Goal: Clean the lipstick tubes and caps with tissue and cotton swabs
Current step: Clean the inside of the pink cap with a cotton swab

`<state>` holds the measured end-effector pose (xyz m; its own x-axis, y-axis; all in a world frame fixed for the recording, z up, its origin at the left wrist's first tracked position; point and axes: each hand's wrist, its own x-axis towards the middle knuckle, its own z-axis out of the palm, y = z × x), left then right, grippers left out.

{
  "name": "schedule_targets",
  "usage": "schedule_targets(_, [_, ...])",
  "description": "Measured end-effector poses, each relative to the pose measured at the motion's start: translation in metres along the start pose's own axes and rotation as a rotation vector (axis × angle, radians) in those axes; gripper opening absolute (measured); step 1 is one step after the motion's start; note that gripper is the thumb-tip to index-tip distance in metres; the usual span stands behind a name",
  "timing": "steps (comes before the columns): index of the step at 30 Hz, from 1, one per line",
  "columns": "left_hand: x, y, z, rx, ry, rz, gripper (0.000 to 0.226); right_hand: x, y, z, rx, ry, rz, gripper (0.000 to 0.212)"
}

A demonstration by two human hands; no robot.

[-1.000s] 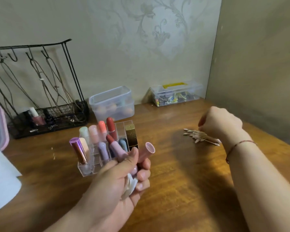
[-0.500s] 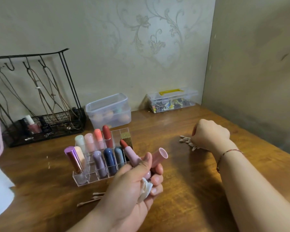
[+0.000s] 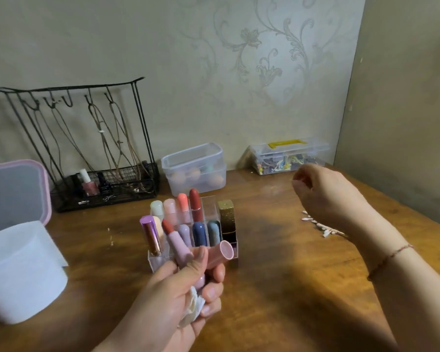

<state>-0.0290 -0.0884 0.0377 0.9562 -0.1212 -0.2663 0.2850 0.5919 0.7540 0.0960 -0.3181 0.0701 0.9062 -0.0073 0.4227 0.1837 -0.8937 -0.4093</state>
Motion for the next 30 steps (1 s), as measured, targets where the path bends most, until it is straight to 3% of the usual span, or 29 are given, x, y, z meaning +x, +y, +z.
schedule_targets(3, [-0.008,0.013,-0.025,-0.038,0.056,0.036,0.026,-0.037,-0.057,-0.004,0.279,0.045,-0.308,0.011])
schedule_targets(6, [-0.012,0.025,-0.043,-0.13,0.107,0.109,0.023,-0.078,-0.096,0.003,0.404,-0.087,-0.527,0.014])
schedule_targets(9, [-0.017,0.033,-0.053,-0.165,0.144,0.155,0.02,-0.097,-0.109,0.016,0.711,-0.208,-0.559,0.012])
schedule_targets(12, [-0.021,0.037,-0.058,-0.154,0.066,0.171,0.048,-0.101,-0.113,0.027,0.981,-0.313,-0.463,0.007])
schedule_targets(17, [-0.022,0.038,-0.06,-0.144,0.038,0.164,0.025,-0.11,-0.118,0.034,1.074,-0.305,-0.514,0.012])
schedule_targets(19, [-0.021,0.037,-0.06,-0.107,0.047,0.182,0.029,-0.113,-0.119,0.036,1.043,-0.304,-0.575,0.004])
schedule_targets(21, [-0.021,0.037,-0.06,-0.064,0.068,0.184,0.037,-0.115,-0.119,0.038,1.01,-0.289,-0.61,0.016])
schedule_targets(30, [-0.019,0.032,-0.068,0.145,0.048,0.2,0.025,-0.114,-0.117,0.044,0.774,-0.216,-0.578,0.013])
